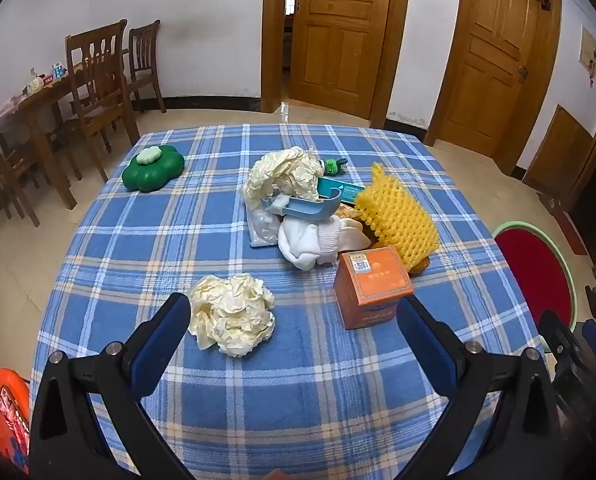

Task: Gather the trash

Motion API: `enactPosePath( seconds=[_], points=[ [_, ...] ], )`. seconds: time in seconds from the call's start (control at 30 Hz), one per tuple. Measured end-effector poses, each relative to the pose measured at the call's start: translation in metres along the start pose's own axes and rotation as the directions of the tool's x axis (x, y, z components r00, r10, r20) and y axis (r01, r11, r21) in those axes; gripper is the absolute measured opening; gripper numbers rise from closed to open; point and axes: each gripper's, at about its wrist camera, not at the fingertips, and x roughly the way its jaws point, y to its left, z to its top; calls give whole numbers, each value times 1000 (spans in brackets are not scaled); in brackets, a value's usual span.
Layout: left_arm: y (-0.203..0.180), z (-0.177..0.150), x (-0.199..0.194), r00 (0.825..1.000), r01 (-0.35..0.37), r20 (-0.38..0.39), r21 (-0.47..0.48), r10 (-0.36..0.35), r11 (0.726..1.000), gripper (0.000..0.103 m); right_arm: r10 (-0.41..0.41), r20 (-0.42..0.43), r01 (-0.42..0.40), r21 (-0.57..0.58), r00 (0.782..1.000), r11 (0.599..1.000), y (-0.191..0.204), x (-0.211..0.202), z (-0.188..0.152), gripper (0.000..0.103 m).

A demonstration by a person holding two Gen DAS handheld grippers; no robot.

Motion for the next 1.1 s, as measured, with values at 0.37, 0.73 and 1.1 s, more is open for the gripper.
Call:
enactPosePath(
  seconds=[0.37, 0.73, 1.1],
  points=[
    [1, 0, 0, 1000, -4, 10, 4, 4, 1000, 102, 0, 1, 0, 0, 1000, 1000, 0, -1, -1, 103],
    [0, 0, 0, 1000, -7, 13, 7, 7, 1000, 102, 0, -6, 0, -1, 1000, 1000, -1, -2, 3, 103],
    [0, 0, 0, 1000, -8, 13, 7, 8, 1000, 102, -7, -10, 7, 1, 1000, 1000, 0, 1, -1, 103]
  ],
)
